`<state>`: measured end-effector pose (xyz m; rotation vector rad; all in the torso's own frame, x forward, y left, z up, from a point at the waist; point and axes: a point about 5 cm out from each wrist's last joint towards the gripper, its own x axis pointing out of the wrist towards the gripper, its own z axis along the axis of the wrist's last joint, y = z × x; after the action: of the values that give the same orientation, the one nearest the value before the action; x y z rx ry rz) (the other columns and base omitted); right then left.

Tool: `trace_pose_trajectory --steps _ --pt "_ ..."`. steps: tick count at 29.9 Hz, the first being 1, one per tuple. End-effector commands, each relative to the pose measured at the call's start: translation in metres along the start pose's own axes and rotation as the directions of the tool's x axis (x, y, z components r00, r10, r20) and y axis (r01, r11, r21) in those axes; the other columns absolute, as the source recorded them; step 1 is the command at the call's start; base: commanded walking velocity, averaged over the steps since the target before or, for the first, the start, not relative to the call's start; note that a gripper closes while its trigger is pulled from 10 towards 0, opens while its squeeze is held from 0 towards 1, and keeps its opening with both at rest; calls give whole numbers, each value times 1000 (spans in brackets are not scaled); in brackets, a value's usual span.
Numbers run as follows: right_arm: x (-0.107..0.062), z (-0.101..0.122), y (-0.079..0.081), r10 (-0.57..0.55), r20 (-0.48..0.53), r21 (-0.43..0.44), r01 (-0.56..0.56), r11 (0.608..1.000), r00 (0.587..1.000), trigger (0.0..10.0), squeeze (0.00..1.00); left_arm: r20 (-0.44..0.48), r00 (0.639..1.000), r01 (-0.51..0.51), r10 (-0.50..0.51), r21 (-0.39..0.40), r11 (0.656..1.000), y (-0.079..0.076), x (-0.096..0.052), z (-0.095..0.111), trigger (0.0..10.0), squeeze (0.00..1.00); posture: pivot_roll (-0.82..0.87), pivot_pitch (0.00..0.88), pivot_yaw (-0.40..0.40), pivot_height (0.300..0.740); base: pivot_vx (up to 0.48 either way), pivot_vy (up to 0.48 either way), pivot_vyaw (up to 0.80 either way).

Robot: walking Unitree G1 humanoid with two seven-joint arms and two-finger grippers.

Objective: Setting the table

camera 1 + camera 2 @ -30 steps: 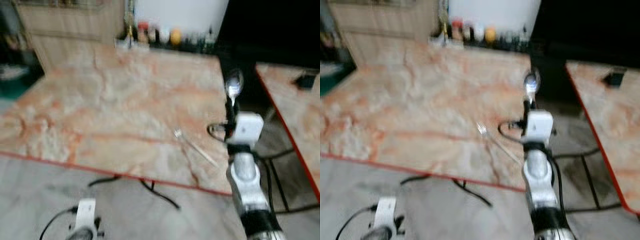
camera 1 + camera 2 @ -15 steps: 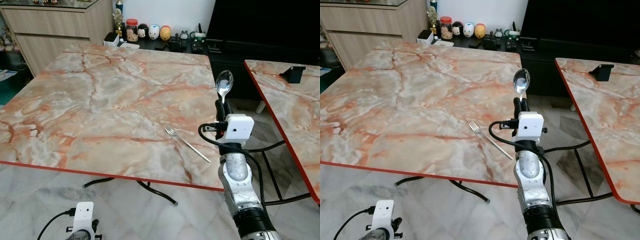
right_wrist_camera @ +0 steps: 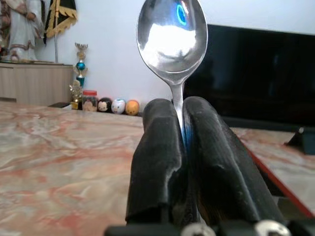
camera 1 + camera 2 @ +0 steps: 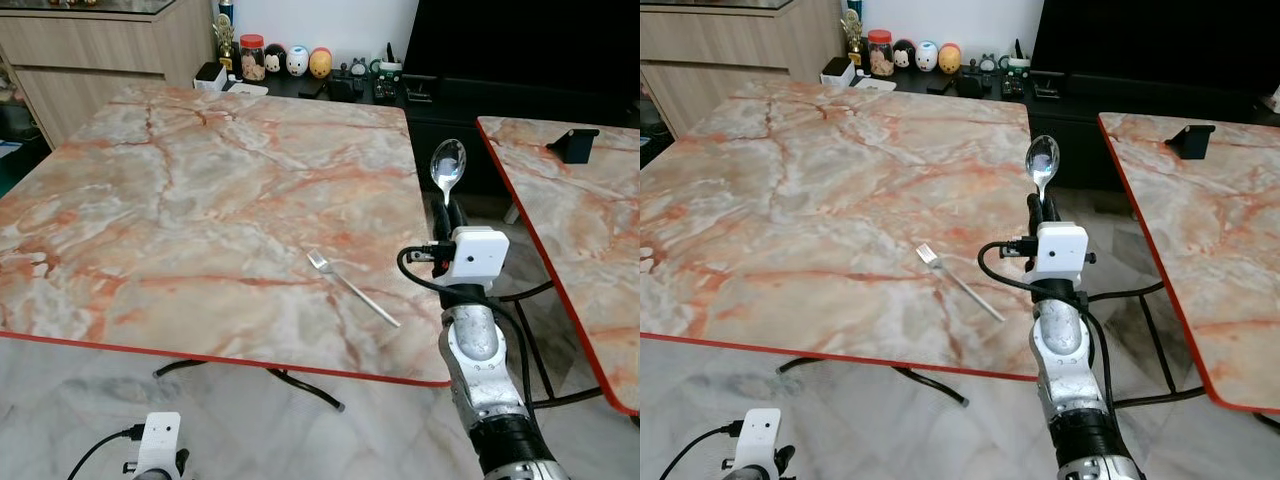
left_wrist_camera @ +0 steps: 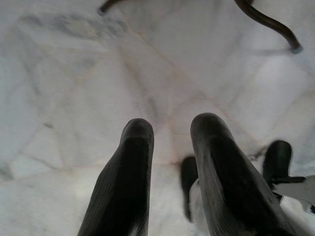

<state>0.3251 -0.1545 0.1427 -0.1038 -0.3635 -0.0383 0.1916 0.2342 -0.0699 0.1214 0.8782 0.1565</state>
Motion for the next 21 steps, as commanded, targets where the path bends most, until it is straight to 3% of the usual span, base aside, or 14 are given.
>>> trace_pose_trajectory --steps 1,9,21 --pt "2 3 1 -1 13 20 1 1000 1000 10000 0 -37 999 5 -4 21 1000 4 -2 -11 10000 0 125 0 -60 740 0 -480 0" --pt "3 4 -1 -8 11 16 8 1000 1000 10000 0 -44 999 10 -9 20 1000 4 -3 -15 10000 0 124 0 -65 740 0 -480 -494" --pt "1 6 1 2 31 5 -2 1000 1000 10000 0 -57 998 20 -19 14 1000 -1 -4 -19 10000 0 122 0 -66 740 0 -480 0"
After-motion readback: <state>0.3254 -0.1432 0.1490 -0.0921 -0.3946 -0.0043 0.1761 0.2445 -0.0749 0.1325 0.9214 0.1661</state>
